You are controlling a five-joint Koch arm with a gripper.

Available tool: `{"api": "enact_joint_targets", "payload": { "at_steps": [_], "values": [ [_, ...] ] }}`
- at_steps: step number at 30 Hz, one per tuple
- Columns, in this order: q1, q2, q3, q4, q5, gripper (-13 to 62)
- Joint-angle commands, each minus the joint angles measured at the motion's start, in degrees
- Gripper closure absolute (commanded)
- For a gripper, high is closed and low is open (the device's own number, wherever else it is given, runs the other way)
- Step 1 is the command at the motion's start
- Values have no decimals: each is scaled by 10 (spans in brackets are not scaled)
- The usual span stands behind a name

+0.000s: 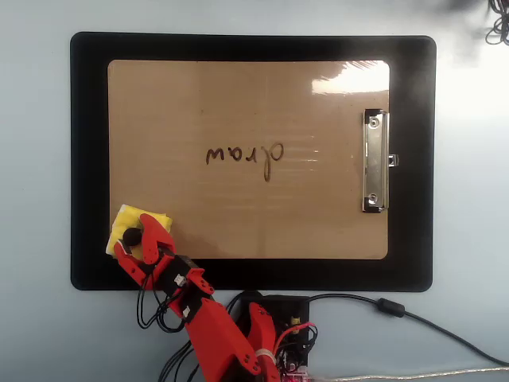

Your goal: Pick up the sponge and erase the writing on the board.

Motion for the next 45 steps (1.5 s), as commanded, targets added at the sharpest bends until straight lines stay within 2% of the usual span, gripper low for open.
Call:
{"api": "enact_joint_targets", "payload": {
  "at_steps": [1,6,36,45],
  "values": [
    [1,-16,-12,-78,7,158],
    [4,-47,-22,-100,13,157],
    [-38,-45,-25,-18,18,160],
    [-57,-48,-16,-17,35,233]
  ]
}}
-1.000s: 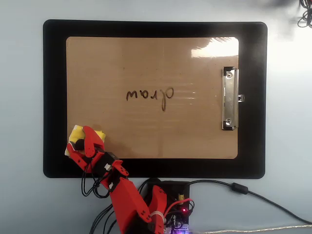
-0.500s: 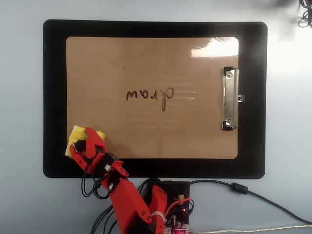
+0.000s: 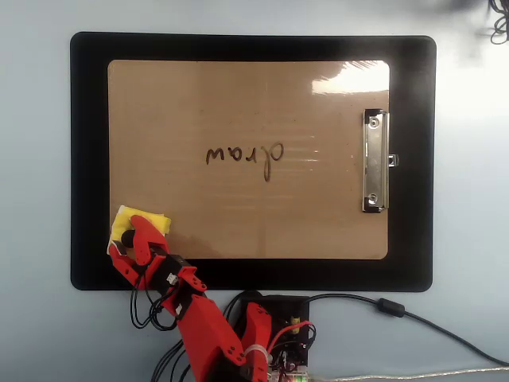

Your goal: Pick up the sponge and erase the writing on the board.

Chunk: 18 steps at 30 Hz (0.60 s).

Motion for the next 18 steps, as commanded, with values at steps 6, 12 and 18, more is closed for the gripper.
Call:
{"api": "enact_joint_targets", "payload": {
  "at_steps": [6,12,18],
  "values": [
    [-2,18,29,-4,28,262],
    [3,23,33,-4,34,331],
    [28,24,35,-5,33,536]
  ]
}}
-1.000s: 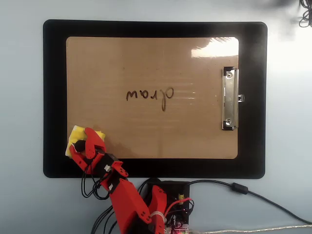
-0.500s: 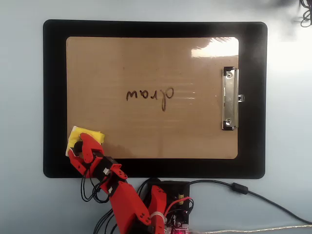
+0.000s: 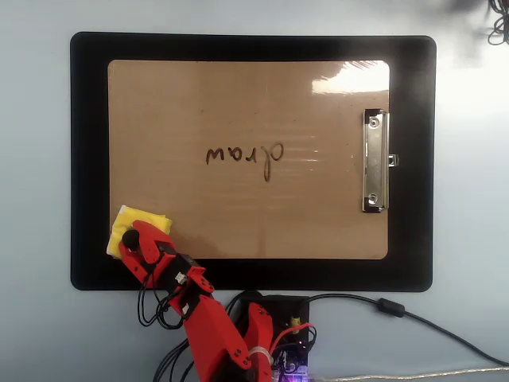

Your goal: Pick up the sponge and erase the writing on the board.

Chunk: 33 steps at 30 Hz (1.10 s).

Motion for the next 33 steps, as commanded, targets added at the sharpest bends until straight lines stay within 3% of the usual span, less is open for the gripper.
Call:
{"api": "enact_joint_targets", "payload": {
  "at_steps": [1,2,17,25,33],
  "values": [
    [-3,11,5,-4,1,547],
    [-3,15,6,-4,1,572],
    [66,75,11,-25,-4,574],
    [243,127,8,2,1,574],
    [498,154,-76,142,76,574]
  ]
}}
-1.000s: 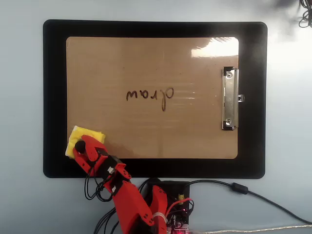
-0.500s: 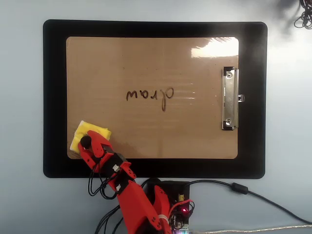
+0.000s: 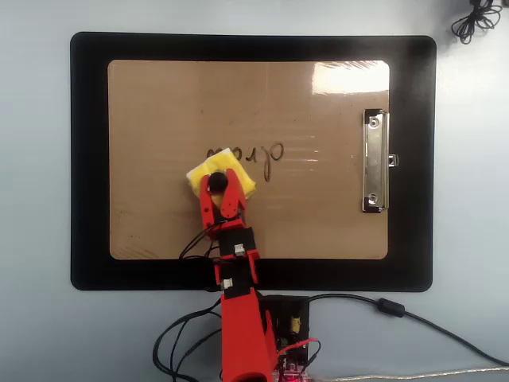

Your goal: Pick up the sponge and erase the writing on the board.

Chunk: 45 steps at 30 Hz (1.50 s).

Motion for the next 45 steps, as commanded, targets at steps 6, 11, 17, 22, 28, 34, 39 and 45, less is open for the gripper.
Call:
{"api": "enact_joint_targets", "payload": {
  "at_steps": [6,11,17,22,28,34,39,45],
  "values": [
    [177,-28,-99,15,112,574],
    [207,-163,-207,16,116,574],
    [203,-176,-149,-38,112,574],
    [199,-154,-11,-145,95,574],
    [200,-159,7,-177,95,574],
    [200,-344,-203,-174,97,574],
    [200,-277,-113,-179,93,574],
    [199,-36,129,-176,84,574]
  ]
}}
